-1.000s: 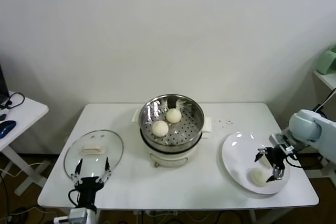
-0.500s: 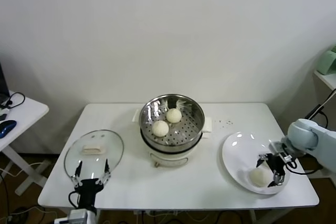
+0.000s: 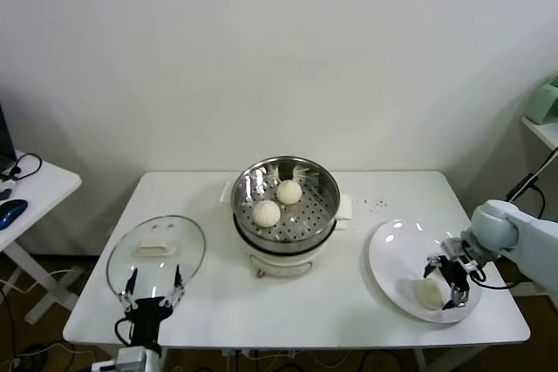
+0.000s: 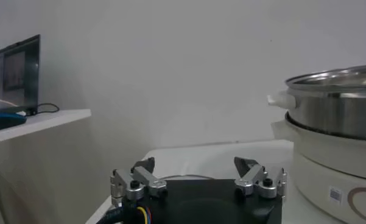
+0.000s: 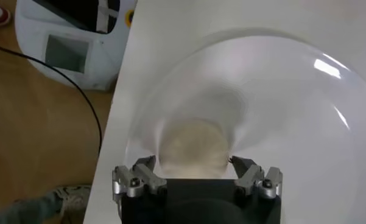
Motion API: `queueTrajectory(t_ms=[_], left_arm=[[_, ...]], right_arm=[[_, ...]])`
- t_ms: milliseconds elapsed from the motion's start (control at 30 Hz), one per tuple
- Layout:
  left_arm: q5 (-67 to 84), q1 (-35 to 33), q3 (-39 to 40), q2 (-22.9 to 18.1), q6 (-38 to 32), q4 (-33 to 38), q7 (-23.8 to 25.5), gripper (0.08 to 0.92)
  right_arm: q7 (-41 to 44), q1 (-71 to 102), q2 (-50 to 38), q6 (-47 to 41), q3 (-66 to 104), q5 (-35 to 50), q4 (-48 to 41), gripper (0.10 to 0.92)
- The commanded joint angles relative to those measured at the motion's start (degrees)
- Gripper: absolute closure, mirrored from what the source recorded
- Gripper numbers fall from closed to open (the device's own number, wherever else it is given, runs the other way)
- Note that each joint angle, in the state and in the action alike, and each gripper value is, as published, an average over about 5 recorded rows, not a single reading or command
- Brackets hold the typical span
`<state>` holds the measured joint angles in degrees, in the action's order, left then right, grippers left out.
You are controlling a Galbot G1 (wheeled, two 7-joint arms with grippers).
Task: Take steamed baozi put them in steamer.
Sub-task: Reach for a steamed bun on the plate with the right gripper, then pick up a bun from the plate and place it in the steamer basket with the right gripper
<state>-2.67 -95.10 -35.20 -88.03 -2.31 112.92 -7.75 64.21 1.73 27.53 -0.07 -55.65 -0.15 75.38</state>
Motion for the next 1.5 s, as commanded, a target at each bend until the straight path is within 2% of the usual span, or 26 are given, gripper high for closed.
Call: queueTrajectory(t_ms=[33,233,667,900,1167,1333,1500], left_arm=[[0.0,0.1,0.0,0.0,0.1,-0.1,-0.1,0.177],[-0.1,0.2,0.0,-0.1,0.1,-0.2,-0.1,0.177],[-0.1,0.1,0.1,-0.1,0.1,0.0,-0.1,0.177],[-0.2,0.3,0.4,-0.1,0.3,0.1,-0.1,0.177],[-0.8,0.5,1.1,-0.2,0.8,0.7,-0.1,0.177],[-1.5,0.7,1.5,-0.5,0.9,0.7,-0.1,0.177],[-1.9,0.4,1.7,-0.5,1.1,0.7,-0.2,0.177]], right_arm=[[-0.1,0.5,0.6,0.2,0.5,-0.8,-0.5,0.233],[0.0,0.6,0.4,0.3,0.5,-0.5,-0.3,0.300],[0.4,-2.4,-0.7,1.1,0.1,0.3,1.3,0.346],[2.5,-22.0,0.0,5.5,-9.0,3.8,4.5,0.346],[5.2,-48.6,8.6,14.7,-21.5,3.9,8.8,0.338],[6.4,-51.7,15.0,25.2,-18.6,-9.6,14.4,0.338],[6.2,-48.5,20.8,29.9,-13.0,-20.6,19.6,0.338]])
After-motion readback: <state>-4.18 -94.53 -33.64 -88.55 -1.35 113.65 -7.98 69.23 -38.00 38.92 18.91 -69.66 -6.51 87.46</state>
